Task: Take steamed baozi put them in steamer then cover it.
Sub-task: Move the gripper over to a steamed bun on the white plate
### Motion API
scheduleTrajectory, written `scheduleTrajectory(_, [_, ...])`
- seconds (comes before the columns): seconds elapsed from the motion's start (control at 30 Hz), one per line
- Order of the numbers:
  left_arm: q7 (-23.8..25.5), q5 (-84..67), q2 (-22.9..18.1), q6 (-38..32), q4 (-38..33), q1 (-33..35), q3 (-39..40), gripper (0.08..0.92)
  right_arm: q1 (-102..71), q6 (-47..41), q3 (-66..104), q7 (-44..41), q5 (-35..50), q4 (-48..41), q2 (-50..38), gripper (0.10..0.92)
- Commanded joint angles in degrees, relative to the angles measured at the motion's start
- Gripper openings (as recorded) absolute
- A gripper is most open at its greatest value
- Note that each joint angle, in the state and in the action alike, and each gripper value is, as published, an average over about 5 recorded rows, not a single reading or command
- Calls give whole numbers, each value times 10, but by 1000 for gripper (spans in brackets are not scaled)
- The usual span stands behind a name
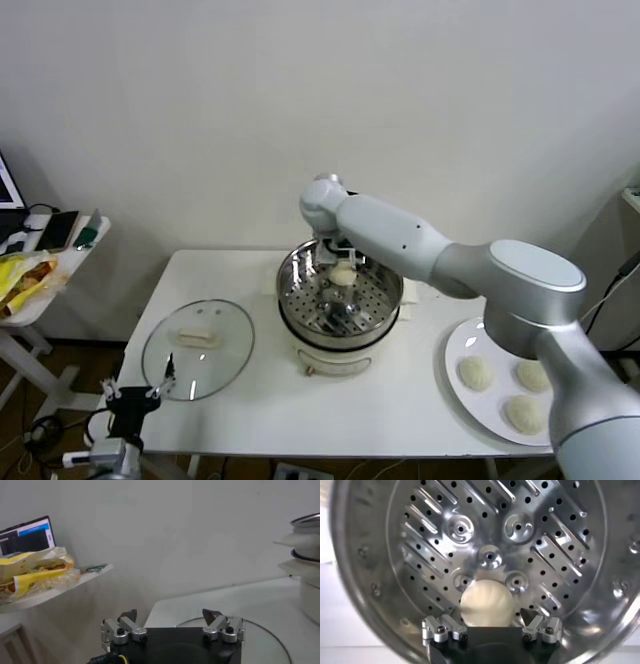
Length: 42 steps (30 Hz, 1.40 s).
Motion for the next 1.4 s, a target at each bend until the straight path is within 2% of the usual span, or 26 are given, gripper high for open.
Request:
scheduleTrajectory(0.03, [1,-8,-2,-1,-7,6,3,823,104,-64,-39,-34,164,83,-79,823])
scheduleTrajectory(0.13, [2,-13,-4,3,-21,8,3,823,162,-136,-83,-6,269,124,-149,823])
scheduleTrajectory(0.3, [3,-12,-5,8,-29,4,4,823,264,-300,-224,108,455,195,-273,823])
scheduleTrajectory(0.4, [4,-10,-4,7,-28,2,6,823,310,-387,-292,132,550,227,-328,823])
scheduleTrajectory(0.6, [4,-12,-3,7,-29,-2,4,823,337,-518,-376,152,643,309,-450,823])
scheduleTrajectory(0.77, [4,-12,-3,7,-30,-1,4,823,272,-600,-361,164,627,369,-531,823])
scheduleTrajectory(1.0, [5,-11,-3,3,-30,6,2,823,49,-653,-207,168,542,404,-600,823])
scheduleTrajectory(1.23, [5,-11,-1,-5,-31,20,-8,823,-140,-647,-52,170,466,382,-616,823])
scheduleTrajectory(1.4, [5,-10,1,-8,-25,24,-8,823,-196,-636,6,173,437,331,-593,823])
